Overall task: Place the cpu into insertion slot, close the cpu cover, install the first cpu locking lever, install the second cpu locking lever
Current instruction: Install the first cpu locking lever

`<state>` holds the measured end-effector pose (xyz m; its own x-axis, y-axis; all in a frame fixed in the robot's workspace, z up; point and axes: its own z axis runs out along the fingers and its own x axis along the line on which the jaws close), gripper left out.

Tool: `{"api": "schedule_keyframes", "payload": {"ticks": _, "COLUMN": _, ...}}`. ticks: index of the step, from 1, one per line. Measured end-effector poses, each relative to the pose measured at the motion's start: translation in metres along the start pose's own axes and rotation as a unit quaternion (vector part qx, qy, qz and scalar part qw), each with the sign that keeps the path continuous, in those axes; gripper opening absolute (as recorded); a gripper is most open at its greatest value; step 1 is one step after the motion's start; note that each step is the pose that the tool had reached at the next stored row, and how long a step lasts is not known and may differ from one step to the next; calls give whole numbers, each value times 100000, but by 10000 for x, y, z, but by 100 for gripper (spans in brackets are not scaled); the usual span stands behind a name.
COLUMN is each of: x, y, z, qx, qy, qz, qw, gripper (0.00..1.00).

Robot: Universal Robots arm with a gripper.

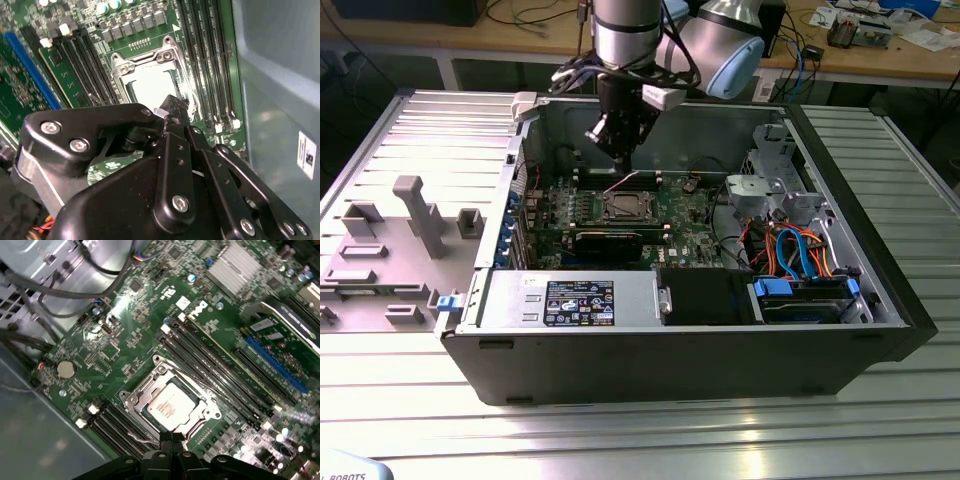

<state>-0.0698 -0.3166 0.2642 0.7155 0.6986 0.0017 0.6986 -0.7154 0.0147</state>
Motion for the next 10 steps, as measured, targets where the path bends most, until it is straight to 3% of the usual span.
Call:
{"api": "schedule_keyframes", "payload": {"ticks": 2, "x": 0, "y": 0, "z": 4, "qx": 8, "qy": -90, "qz": -3082, "qw": 99952, "gripper": 11}}
{"api": "schedule_keyframes", "payload": {"ticks": 5, "x": 0, "y": 0, "z": 8, "qx": -26, "qy": -208, "qz": -6875, "qw": 99763, "gripper": 11}}
{"api": "schedule_keyframes", "payload": {"ticks": 9, "x": 0, "y": 0, "z": 12, "qx": -97, "qy": -352, "qz": -10668, "qw": 99429, "gripper": 11}}
{"api": "schedule_keyframes", "payload": {"ticks": 10, "x": 0, "y": 0, "z": 14, "qx": -140, "qy": -425, "qz": -12321, "qw": 99237, "gripper": 11}}
